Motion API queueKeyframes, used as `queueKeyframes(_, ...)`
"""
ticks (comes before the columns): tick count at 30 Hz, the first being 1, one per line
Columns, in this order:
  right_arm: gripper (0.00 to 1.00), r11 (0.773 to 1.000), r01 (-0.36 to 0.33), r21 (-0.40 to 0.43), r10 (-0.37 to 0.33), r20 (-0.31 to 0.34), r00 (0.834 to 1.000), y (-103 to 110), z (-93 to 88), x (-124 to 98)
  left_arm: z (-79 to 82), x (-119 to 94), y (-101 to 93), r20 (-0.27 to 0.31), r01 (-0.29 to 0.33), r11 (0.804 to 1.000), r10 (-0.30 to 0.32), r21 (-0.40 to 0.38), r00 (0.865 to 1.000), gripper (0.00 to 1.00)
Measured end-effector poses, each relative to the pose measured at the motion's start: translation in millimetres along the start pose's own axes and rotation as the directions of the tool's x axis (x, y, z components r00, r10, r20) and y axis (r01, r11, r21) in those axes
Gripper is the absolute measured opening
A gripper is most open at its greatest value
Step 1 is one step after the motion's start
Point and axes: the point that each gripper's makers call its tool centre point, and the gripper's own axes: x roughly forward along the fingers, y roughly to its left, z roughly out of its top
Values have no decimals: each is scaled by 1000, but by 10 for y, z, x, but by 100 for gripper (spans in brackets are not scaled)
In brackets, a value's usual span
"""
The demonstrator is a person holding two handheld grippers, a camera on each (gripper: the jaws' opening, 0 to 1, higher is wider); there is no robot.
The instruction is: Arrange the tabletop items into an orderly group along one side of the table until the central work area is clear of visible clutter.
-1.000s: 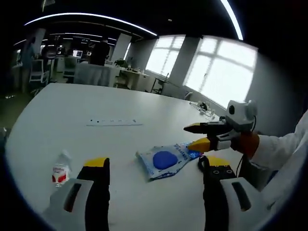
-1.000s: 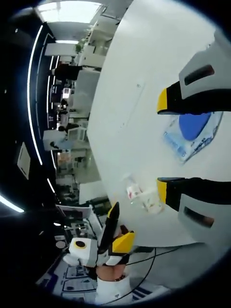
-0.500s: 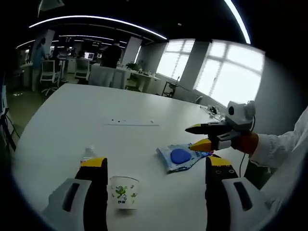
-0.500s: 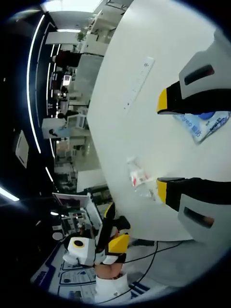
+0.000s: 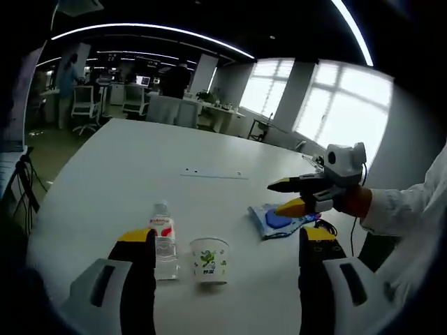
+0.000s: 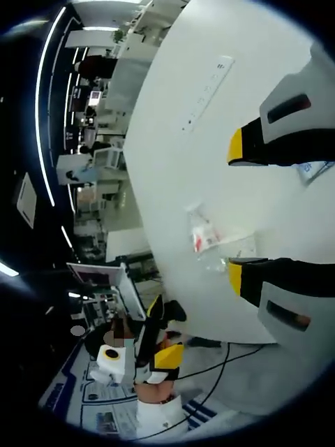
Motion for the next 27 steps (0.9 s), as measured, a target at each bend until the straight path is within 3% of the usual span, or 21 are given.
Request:
queueKeyframes(17,48,990,-134,-33,132,-76,988,290,-114,575,-136,-230,403,25,-77,995,79,-66,997,86)
queueKeyframes(27,43,974,-228,0,226,-140,964,386,-300,826,-199,-234,567,30,-104,990,107,-99,994,86)
